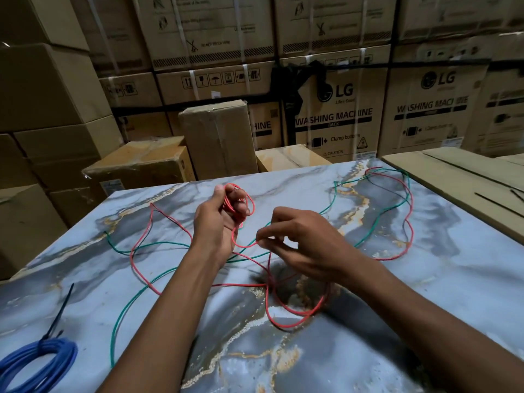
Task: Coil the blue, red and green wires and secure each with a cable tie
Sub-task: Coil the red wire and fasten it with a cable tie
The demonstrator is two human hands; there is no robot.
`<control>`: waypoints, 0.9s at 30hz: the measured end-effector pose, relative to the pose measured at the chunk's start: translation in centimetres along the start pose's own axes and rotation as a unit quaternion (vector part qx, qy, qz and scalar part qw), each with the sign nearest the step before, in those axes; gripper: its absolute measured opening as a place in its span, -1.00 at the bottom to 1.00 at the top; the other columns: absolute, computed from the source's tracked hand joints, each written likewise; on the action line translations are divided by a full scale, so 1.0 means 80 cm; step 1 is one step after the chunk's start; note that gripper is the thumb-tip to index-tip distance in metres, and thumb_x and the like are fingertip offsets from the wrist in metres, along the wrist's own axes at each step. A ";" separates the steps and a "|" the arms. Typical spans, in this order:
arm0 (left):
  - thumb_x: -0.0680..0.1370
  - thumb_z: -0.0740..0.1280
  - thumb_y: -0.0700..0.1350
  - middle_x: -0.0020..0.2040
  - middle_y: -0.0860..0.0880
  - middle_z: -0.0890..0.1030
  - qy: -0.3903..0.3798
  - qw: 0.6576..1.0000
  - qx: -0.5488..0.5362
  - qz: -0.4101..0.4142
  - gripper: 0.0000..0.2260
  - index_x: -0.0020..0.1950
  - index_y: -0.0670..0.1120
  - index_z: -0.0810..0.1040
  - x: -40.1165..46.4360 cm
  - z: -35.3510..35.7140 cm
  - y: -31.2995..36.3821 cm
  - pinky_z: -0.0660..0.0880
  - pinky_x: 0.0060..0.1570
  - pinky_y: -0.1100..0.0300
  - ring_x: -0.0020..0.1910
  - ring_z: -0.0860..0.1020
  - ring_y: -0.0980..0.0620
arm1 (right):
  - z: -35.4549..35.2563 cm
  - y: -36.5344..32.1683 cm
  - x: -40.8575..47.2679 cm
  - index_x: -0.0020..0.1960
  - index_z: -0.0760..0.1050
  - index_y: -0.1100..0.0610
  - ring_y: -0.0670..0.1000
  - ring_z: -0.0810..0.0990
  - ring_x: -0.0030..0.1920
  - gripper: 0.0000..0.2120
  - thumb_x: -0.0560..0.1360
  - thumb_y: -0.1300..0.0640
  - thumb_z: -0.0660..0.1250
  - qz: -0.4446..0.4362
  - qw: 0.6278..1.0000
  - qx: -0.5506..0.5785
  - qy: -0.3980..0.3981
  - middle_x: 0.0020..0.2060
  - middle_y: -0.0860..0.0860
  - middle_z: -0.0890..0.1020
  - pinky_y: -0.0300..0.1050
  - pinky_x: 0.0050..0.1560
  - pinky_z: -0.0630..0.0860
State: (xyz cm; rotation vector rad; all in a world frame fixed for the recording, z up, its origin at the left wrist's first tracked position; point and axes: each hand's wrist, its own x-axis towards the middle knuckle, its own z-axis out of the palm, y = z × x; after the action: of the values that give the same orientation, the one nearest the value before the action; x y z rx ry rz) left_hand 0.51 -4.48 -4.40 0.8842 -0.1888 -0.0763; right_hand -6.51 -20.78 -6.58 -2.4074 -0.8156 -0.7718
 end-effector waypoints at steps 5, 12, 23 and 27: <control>0.73 0.06 -0.09 -0.40 -0.04 0.58 -0.048 0.974 0.209 0.070 -0.69 -0.10 -0.17 0.46 -0.004 -0.003 -0.003 0.41 -0.44 0.28 -0.51 0.43 0.06 | -0.009 0.004 0.000 0.00 0.72 -0.04 -0.15 0.42 -0.32 -0.87 0.57 -0.01 0.39 0.041 0.997 0.001 0.073 -0.25 -0.14 0.51 -0.08 -0.30 0.43; 0.71 0.06 -0.13 -0.52 0.01 0.24 -0.219 0.908 0.355 -0.019 -0.67 -0.19 -0.19 0.44 -0.024 0.006 -0.018 0.08 -0.49 0.23 -0.54 0.14 0.09 | -0.028 0.024 0.003 -0.11 0.72 -0.06 -0.20 0.43 -0.37 -0.87 0.45 -0.09 0.46 0.127 0.974 -0.025 0.184 -0.33 -0.17 0.54 -0.16 -0.36 0.36; 0.64 0.11 -0.08 -0.57 0.09 0.15 -0.155 0.974 -0.027 -0.163 -0.67 -0.34 -0.04 0.31 -0.021 0.006 -0.021 0.07 -0.60 0.26 -0.58 -0.01 0.11 | -0.027 0.010 0.010 0.10 0.68 0.11 -0.03 0.54 -0.15 -0.80 0.61 0.02 0.37 0.344 0.833 0.433 0.000 -0.12 0.03 0.72 -0.20 -0.20 0.48; 0.68 0.07 -0.07 -0.55 0.08 0.15 -0.145 0.975 -0.046 -0.164 -0.65 -0.30 -0.06 0.31 -0.020 0.007 -0.019 0.12 -0.60 0.28 -0.64 0.12 0.16 | -0.025 0.013 0.009 0.06 0.67 0.16 -0.05 0.62 -0.06 -0.83 0.61 0.08 0.38 0.356 0.811 0.464 -0.038 -0.09 0.06 0.70 -0.16 -0.02 0.54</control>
State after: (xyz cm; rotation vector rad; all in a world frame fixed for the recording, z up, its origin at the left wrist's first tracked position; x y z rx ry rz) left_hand -1.12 -5.65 -5.48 0.8024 -0.3074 -0.5215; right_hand -6.04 -22.40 -4.90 -1.6056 -0.1529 0.0627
